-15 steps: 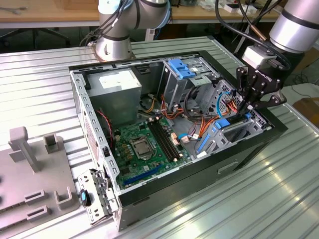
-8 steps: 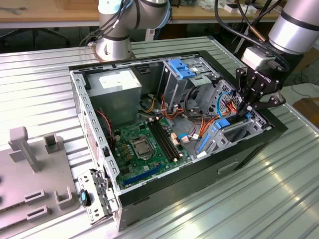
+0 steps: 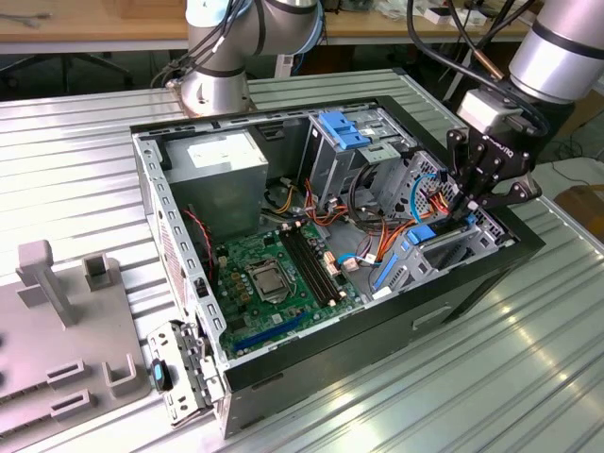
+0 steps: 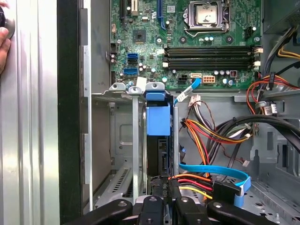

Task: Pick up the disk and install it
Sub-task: 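Insert the first disk wire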

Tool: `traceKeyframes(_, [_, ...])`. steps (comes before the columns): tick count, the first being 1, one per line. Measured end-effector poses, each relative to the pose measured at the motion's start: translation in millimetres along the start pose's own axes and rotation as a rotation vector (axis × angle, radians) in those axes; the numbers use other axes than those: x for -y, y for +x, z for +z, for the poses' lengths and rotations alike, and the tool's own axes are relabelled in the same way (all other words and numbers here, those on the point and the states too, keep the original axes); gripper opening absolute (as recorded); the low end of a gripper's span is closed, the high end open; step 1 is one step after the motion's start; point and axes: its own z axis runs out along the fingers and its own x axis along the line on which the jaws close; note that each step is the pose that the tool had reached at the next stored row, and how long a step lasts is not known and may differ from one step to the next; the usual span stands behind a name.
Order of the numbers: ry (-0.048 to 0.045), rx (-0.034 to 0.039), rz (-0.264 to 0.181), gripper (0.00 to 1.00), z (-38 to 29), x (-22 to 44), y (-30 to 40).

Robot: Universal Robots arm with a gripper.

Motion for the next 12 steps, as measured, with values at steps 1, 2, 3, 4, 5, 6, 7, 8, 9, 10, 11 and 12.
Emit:
traceKeyframes(1, [0.0000, -0.0001, 0.000, 0.16, 0.1, 0.0, 0.0])
traceKeyframes(2, [0.0000, 0.0000, 0.000, 0.16, 0.5, 0.0, 0.0])
traceKeyframes(3, [0.0000, 0.0000, 0.000, 0.16, 0.9, 0.0, 0.0])
traceKeyframes(4, [0.0000, 0.0000, 0.000, 0.16, 1.3, 0.0, 0.0])
traceKeyframes(5, [0.0000, 0.0001, 0.000, 0.16, 2.1, 0.0, -0.1])
traceKeyframes(6, [0.0000, -0.0001, 0.000, 0.16, 2.5, 0.0, -0.1])
traceKeyframes(7, [0.0000, -0.0005, 0.000, 0.16, 3.3, 0.0, -0.1])
traceKeyframes(8, [0.0000, -0.0005, 0.000, 0.16, 4.0, 0.0, -0.1])
traceKeyframes(9, [0.0000, -0.0004, 0.000, 0.16, 4.4, 0.0, -0.2])
traceKeyframes(10, [0.0000, -0.0005, 0.000, 0.16, 5.2, 0.0, -0.2])
traceKeyframes(11, [0.0000, -0.0003, 0.000, 0.16, 5.4, 0.0, -0.2])
traceKeyframes(12, [0.0000, -0.0001, 0.000, 0.16, 5.5, 0.0, -0.2])
